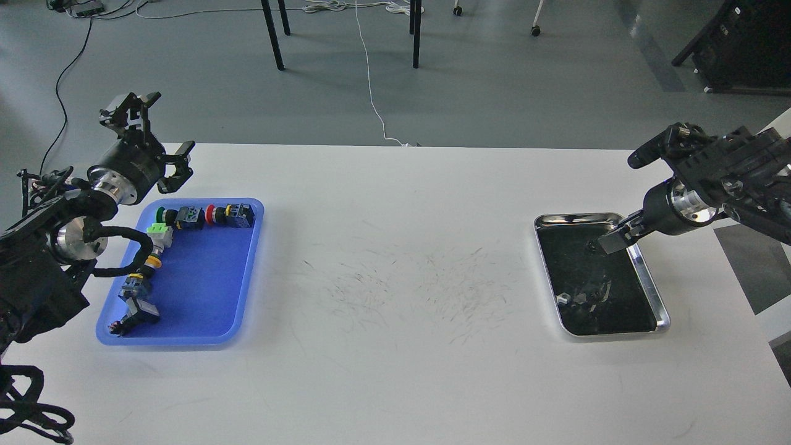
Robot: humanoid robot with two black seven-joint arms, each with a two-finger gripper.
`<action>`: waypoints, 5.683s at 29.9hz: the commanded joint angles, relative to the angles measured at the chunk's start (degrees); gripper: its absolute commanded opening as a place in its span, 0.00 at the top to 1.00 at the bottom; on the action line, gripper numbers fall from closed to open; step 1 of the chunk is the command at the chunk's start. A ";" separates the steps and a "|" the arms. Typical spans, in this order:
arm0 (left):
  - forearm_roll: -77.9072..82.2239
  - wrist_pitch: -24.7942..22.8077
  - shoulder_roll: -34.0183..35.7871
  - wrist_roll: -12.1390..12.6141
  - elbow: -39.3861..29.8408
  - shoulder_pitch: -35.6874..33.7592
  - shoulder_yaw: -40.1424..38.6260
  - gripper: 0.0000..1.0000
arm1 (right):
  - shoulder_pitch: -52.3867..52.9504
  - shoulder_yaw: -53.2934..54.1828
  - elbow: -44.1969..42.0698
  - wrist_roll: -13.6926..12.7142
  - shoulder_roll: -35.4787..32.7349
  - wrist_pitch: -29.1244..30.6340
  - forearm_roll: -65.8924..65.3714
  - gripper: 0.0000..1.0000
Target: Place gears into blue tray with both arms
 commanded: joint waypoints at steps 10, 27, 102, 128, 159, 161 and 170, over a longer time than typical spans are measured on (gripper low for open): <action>0.00 0.00 0.79 0.01 0.00 0.27 0.00 0.02 | -3.38 -0.10 -5.01 0.01 5.36 -2.42 0.04 0.23; 0.00 0.00 0.87 0.01 0.00 0.62 -0.08 0.02 | -2.50 -0.72 -3.78 0.01 3.43 -2.69 -0.22 0.23; -0.09 0.00 0.79 -0.08 0.00 2.03 -0.08 0.02 | -6.19 -2.83 -5.45 0.01 5.27 -6.47 -5.67 0.73; -0.09 0.00 0.88 -0.08 0.09 2.12 -0.08 0.02 | -3.21 -2.39 -5.80 0.01 6.77 -8.93 -6.37 0.98; 0.00 0.00 5.45 -0.08 -0.09 2.03 -0.08 0.02 | 0.32 6.85 -18.37 0.01 29.53 -33.08 -6.19 0.99; 0.00 0.00 5.45 -0.08 -0.09 2.03 -0.08 0.02 | -0.47 4.04 -19.07 0.01 29.53 -35.55 -6.20 0.99; 0.00 0.00 5.54 -0.08 -0.09 2.03 -0.08 0.02 | -3.03 1.74 -13.02 0.01 29.53 -46.17 -5.93 0.99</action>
